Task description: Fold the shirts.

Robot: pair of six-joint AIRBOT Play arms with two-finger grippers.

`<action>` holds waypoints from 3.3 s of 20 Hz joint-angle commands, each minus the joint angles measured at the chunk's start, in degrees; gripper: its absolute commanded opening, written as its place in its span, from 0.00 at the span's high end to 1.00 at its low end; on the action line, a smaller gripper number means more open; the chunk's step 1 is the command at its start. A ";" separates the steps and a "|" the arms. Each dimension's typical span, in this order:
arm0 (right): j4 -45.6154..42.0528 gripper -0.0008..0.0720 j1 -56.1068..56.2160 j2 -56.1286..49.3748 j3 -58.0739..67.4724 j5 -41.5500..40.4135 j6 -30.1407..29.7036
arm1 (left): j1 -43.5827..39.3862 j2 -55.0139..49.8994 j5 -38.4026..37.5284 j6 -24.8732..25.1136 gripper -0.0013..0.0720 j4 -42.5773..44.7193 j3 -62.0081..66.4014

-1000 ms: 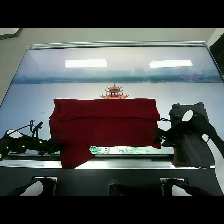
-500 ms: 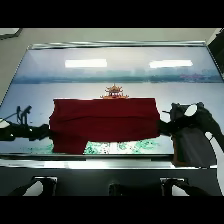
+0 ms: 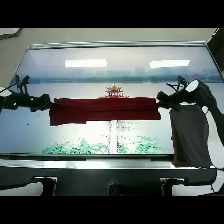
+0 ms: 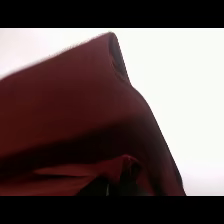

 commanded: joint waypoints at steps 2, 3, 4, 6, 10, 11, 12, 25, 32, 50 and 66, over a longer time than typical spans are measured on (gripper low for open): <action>7.26 0.93 0.04 -8.26 4.11 -5.07 0.55 | -1.66 -11.82 -0.33 -1.44 0.95 -0.02 7.91; 7.39 0.93 0.04 -8.87 4.11 -5.11 0.50 | -1.66 -12.92 -0.33 -1.42 0.95 0.02 7.91; 7.23 0.93 0.04 -9.20 4.09 -4.94 0.11 | -1.62 -13.73 -0.28 -1.44 0.95 0.00 7.91; 6.60 0.93 0.02 -9.25 4.11 -5.07 0.11 | -1.62 -14.78 0.09 -1.46 0.94 -0.44 7.96; 3.63 0.20 -0.09 -8.04 5.57 -4.09 -5.97 | -0.28 -14.75 -4.59 -1.55 0.22 -1.99 10.80; -0.26 0.19 -0.09 -7.41 6.32 -3.65 -5.86 | 0.39 -14.53 -6.93 -1.70 0.22 -1.99 12.22; -4.79 0.08 -0.09 -7.04 6.62 -3.37 -4.79 | 1.14 -14.10 -9.35 -1.70 0.23 -1.99 13.73; 6.88 0.48 0.02 -13.44 6.60 7.96 -3.34 | 2.03 -2.60 -10.25 -2.29 0.27 -5.20 15.45; 14.19 0.93 0.04 -2.99 6.62 9.14 -6.95 | -12.26 -2.86 -5.14 0.09 0.94 -9.70 9.40; 17.66 0.93 2.91 27.74 6.60 26.18 4.28 | -48.98 -21.97 24.63 11.02 0.95 -61.92 2.78; 55.04 0.93 37.24 -11.50 6.62 -17.07 -9.55 | 9.77 35.01 20.41 9.29 0.95 -35.52 2.78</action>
